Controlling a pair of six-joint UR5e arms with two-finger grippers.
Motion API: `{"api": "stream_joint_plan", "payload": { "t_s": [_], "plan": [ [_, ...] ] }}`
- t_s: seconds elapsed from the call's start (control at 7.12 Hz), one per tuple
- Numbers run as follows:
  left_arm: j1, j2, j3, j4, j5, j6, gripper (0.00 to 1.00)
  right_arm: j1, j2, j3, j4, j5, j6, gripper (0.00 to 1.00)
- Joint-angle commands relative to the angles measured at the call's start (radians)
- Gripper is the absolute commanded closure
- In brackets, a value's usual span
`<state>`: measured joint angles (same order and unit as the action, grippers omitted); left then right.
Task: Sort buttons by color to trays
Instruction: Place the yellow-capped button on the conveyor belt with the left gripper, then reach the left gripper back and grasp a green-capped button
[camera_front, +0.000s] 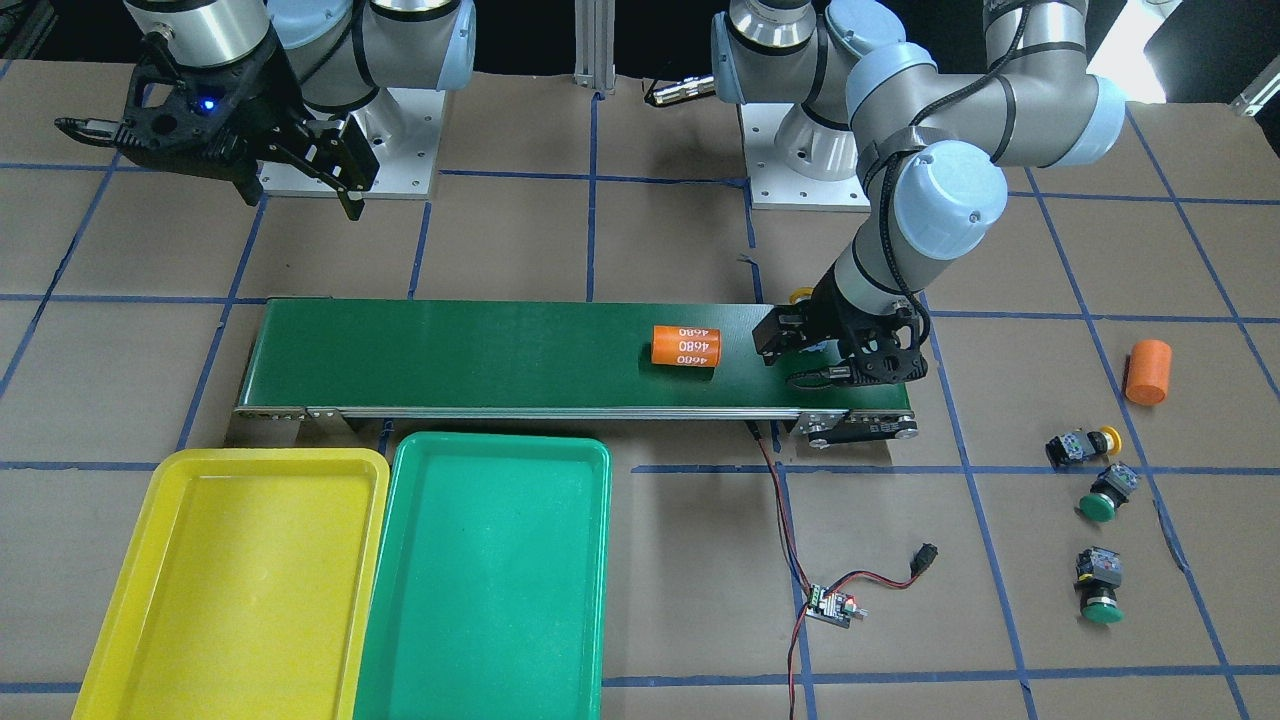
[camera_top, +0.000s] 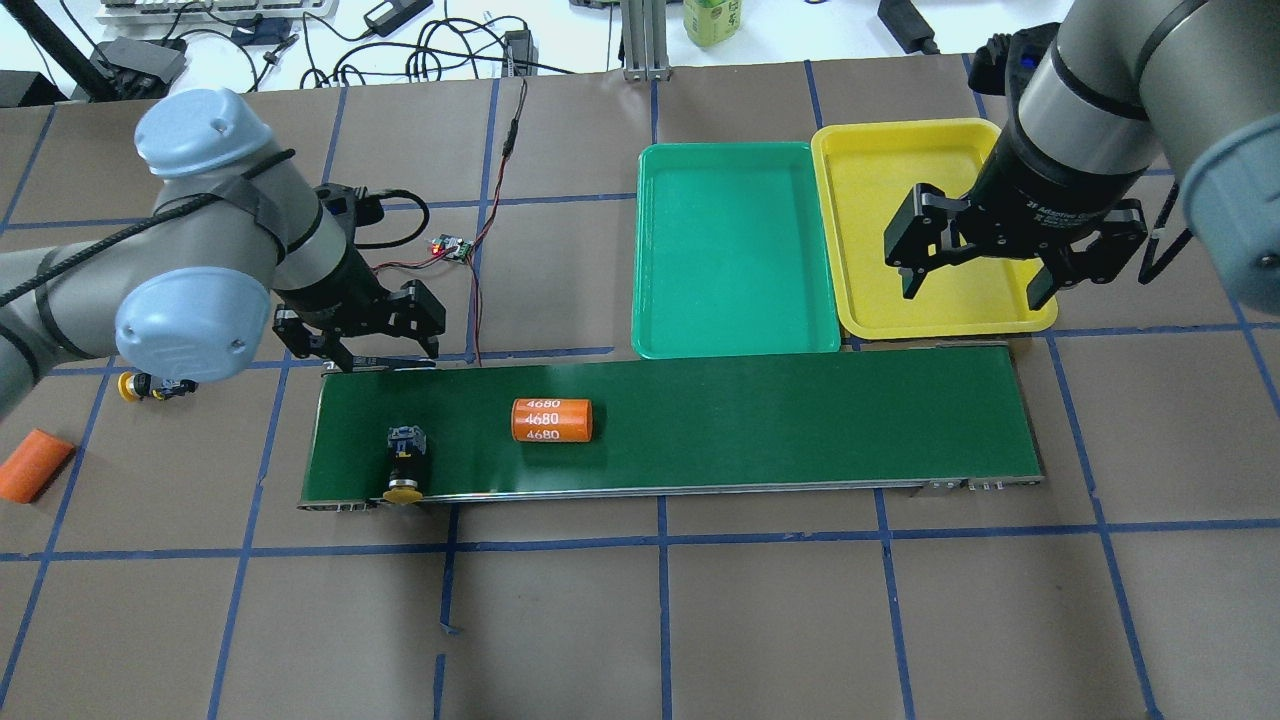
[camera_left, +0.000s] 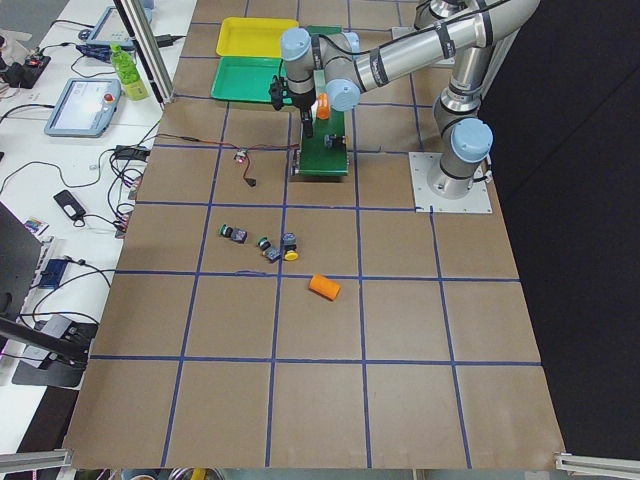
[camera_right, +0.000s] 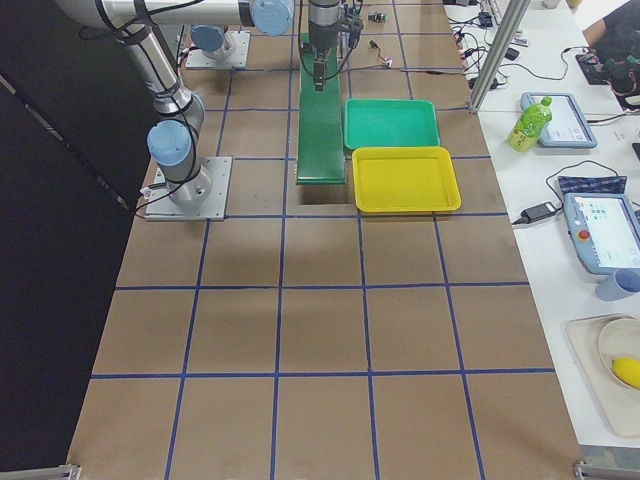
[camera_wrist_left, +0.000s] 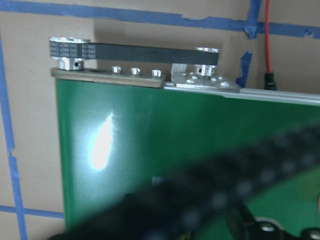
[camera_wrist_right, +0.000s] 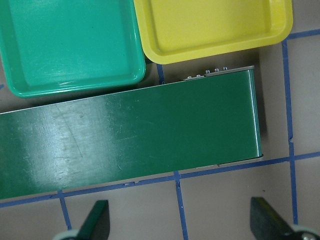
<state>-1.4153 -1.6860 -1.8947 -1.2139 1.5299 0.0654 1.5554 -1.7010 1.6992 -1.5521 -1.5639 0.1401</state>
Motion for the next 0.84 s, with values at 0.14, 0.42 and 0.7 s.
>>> {"api": "stream_joint_plan", "payload": {
  "t_s": [0.14,0.42,0.7],
  "plan": [
    [0.325,-0.066,0.084,-0.009,0.068,0.412,0.0,-0.001,0.003,0.002,-0.002,0.001,0.003,0.0],
    [0.458,-0.165,0.111,0.032,0.11,0.471,0.0,-0.001,0.003,0.002,-0.002,0.001,0.004,0.0],
    [0.502,-0.272,0.126,0.14,0.11,0.523,0.0,-0.001,0.003,0.002,-0.002,0.001,0.004,0.0]
  ]
}}
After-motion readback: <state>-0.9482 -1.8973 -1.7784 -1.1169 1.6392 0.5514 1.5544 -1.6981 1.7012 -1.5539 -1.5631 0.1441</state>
